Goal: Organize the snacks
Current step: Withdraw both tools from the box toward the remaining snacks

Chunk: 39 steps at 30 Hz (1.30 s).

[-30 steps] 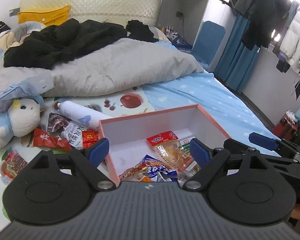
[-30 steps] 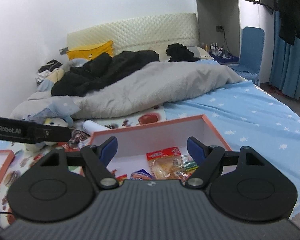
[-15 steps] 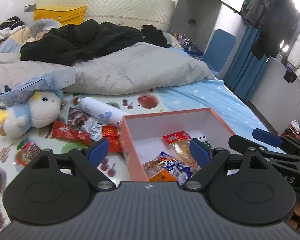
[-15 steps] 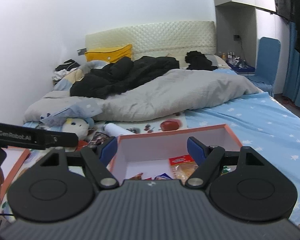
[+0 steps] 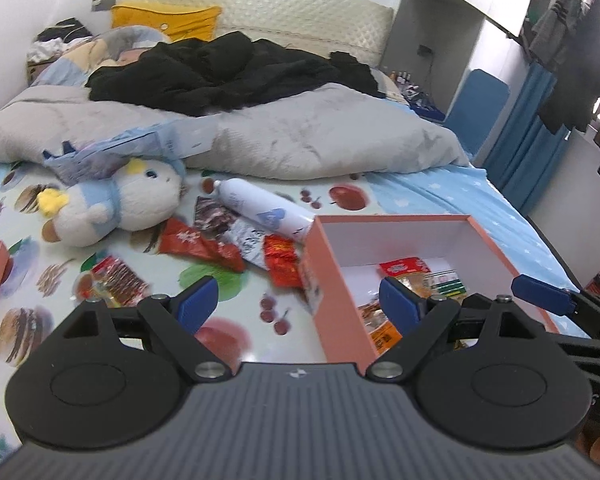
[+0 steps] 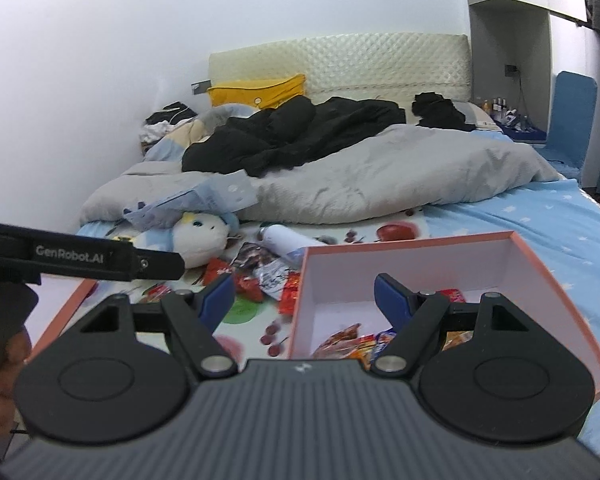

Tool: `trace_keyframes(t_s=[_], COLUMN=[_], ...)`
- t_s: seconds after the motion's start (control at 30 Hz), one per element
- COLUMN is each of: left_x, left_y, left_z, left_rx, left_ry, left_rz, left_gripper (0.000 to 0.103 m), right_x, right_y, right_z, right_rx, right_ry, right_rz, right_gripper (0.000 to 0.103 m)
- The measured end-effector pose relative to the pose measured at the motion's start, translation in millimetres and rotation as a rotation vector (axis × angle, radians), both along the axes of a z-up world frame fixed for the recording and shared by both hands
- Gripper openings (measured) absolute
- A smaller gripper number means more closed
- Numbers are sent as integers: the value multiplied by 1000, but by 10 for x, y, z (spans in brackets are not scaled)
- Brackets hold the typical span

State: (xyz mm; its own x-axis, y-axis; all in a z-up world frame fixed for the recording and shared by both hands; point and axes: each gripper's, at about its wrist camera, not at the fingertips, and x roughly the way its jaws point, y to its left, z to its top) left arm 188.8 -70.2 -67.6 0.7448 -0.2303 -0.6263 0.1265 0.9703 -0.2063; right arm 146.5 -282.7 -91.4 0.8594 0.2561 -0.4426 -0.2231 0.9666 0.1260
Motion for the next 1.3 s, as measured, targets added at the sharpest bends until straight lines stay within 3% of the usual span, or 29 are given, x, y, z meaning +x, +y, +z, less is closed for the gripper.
trace_keyframes(t_s=[0.53, 0.73, 0.93, 1.0, 1.13, 1.2, 1.3], left_x=[-446, -521, -355, -246, 41, 194, 426], left_y=[531, 844, 1210, 1314, 1486, 1550, 1631], left_z=[-488, -813, -1104, -1214, -1446, -1552, -1702], left_rx=[-61, -128, -137, -138, -140, -133, -107], left_ry=[60, 102, 128, 136, 156, 164, 174], left_rz=[117, 181, 230, 243, 266, 270, 275], left_gripper=[90, 90, 90, 90, 90, 90, 90], right_x=[-290, -263, -74, 4, 194, 324, 538], right_y=[488, 707, 980, 1082, 1273, 1351, 1459], right_z=[-297, -392, -569, -638, -793, -883, -1030], right_rx=[-1, -40, -135, -181, -272, -305, -350], right_ry=[52, 73, 88, 90, 76, 84, 91], right_rz=[45, 46, 43, 46, 57, 53, 42], right_gripper=[78, 78, 77, 71, 69, 61, 60])
